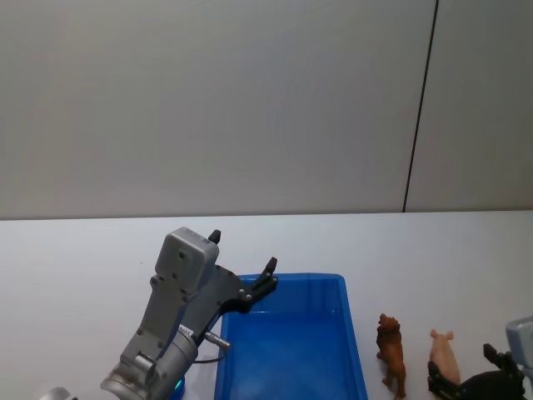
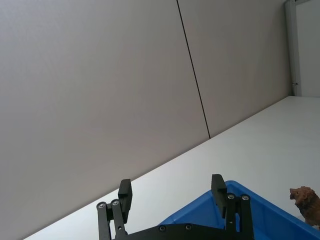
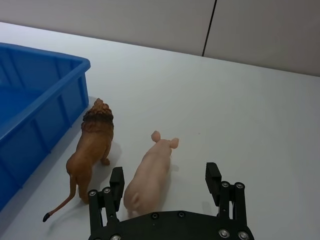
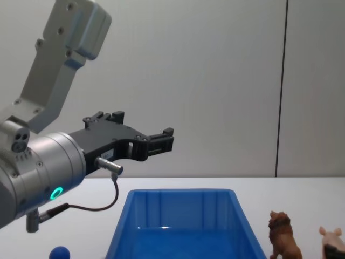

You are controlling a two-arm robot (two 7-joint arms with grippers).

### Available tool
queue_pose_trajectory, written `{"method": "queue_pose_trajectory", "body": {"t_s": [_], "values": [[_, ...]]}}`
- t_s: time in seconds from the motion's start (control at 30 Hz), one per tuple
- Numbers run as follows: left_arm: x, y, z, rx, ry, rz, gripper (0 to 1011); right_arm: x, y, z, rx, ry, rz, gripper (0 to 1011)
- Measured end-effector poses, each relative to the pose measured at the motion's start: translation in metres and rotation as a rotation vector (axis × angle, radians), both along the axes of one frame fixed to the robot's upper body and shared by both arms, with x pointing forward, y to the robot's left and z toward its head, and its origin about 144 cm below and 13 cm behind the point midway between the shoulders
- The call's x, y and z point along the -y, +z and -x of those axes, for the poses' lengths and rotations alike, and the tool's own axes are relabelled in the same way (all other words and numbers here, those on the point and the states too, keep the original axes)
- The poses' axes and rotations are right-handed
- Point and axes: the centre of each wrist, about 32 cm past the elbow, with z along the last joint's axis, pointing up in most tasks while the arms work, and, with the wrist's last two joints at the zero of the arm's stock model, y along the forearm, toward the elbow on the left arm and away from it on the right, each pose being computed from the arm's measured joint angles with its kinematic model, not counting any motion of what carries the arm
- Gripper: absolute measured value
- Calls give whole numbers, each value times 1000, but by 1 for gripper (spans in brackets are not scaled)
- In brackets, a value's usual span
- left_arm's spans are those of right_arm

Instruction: Pick up the two dolls from the table and place them into the box.

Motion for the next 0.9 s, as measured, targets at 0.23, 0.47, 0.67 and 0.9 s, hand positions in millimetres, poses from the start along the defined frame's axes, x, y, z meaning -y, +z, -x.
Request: {"method": "queue_pose_trajectory", "body": {"t_s": [0.23, 0.47, 0.67, 0.9], "values": [[0, 0, 0, 0, 0, 0, 1001, -2, -10, -2, -4, 6, 15, 1001], [0, 0, 0, 0, 0, 0, 1001, -3, -17, -5, -7, 4, 23, 922], [0, 0, 0, 0, 0, 0, 1001, -4, -22, -7, -5, 0, 23, 755], [0, 0, 0, 0, 0, 0, 1001, -5, -24, -7, 3, 0, 20, 534]]}}
